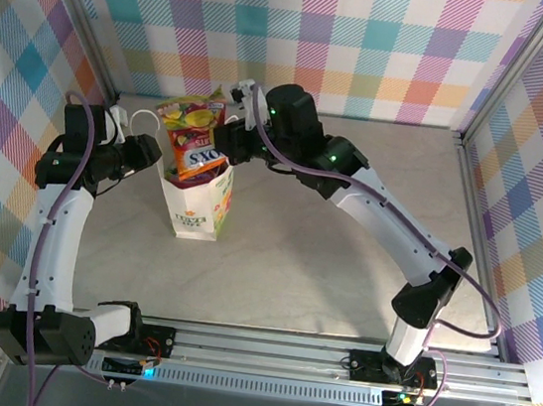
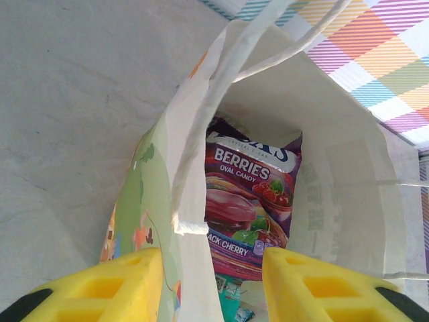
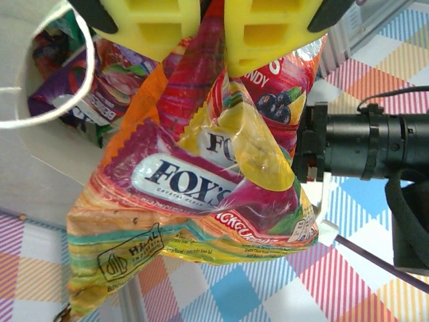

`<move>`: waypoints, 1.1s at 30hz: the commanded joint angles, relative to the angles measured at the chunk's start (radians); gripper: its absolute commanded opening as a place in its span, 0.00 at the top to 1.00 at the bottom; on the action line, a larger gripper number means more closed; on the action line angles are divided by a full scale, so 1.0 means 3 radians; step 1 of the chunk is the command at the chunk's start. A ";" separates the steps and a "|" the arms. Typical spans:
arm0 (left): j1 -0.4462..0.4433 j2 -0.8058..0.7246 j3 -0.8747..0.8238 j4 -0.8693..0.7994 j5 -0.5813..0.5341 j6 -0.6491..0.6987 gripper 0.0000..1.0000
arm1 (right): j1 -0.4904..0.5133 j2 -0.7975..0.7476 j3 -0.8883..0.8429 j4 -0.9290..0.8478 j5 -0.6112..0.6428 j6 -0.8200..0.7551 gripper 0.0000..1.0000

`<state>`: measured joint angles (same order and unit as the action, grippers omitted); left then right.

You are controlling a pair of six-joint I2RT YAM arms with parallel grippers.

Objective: Place the snacks into the paper bag

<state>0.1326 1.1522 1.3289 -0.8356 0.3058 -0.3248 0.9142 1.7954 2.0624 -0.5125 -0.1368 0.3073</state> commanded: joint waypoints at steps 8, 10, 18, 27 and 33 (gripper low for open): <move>0.0063 -0.0125 -0.0045 0.0030 0.0069 -0.0036 0.57 | 0.0051 0.0272 0.0454 0.0264 -0.0214 0.0304 0.96; 0.0063 -0.0126 -0.0035 0.0009 0.0061 -0.0033 0.57 | 0.0053 0.0311 0.0471 0.0312 -0.0225 0.0376 0.96; 0.0076 -0.0131 -0.0043 0.0009 0.0065 -0.0037 0.57 | 0.0051 0.0505 0.0602 0.0458 -0.0294 0.0566 0.96; 0.0110 -0.0158 -0.0065 0.0005 0.0086 -0.0031 0.57 | 0.0050 0.0751 0.0825 0.0478 -0.0312 0.0795 0.95; 0.0159 -0.0182 -0.0078 -0.0003 0.0101 -0.0035 0.57 | 0.0051 0.0820 0.0826 0.0530 -0.0265 0.0904 0.95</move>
<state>0.1623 1.1206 1.3167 -0.8364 0.3141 -0.3256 0.9234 2.0365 2.2650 -0.4404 -0.2180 0.5438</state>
